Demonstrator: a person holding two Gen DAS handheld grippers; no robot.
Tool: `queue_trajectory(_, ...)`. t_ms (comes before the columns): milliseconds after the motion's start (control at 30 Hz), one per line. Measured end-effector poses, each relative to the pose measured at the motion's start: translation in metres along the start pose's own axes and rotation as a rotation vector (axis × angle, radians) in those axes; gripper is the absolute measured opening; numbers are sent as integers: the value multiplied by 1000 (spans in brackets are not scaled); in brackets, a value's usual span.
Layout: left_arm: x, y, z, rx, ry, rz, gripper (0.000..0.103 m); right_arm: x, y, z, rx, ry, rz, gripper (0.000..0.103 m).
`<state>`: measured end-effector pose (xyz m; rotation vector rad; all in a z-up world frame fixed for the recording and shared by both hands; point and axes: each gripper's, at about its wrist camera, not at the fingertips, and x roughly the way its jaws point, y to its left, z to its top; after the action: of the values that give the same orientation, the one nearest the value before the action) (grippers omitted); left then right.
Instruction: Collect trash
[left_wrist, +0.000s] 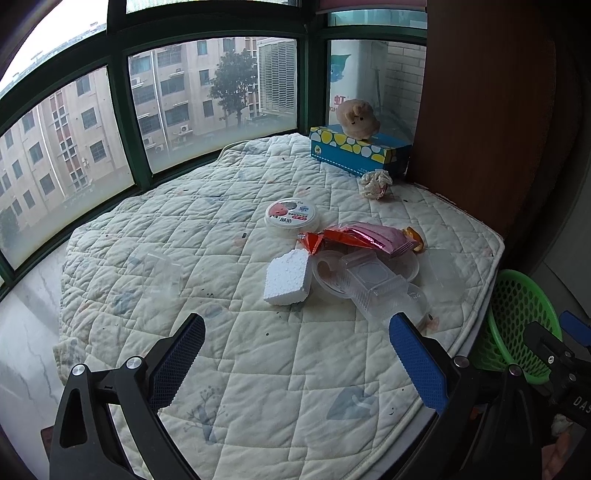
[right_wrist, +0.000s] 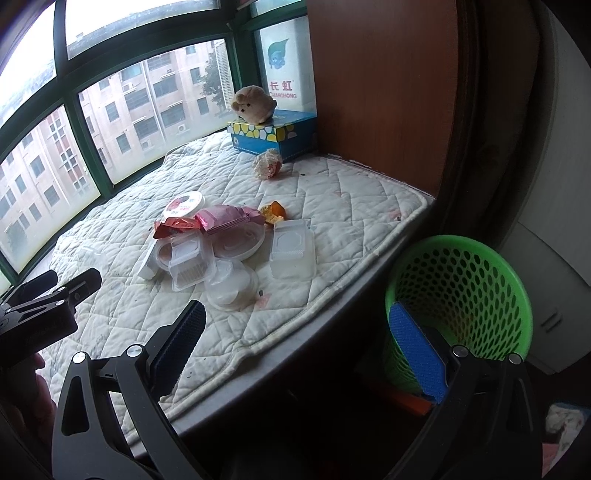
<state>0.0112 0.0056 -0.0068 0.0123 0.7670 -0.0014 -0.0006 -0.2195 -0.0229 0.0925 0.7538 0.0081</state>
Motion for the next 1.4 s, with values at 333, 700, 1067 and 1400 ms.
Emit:
queue_trajectory(333, 10, 19, 10, -31, 7, 26, 97, 11, 4, 10, -26, 5, 41, 98)
queue_trajectory(700, 20, 45, 13, -89, 34, 54, 97, 33, 21, 17, -67, 40, 131, 96)
queue_trajectory(1067, 32, 68, 8, -129, 65, 73, 97, 76, 64, 30, -147, 128, 264, 82)
queue_trajectory(1400, 45, 80, 3, -146, 97, 66, 97, 120, 101, 43, -273, 204, 295, 71)
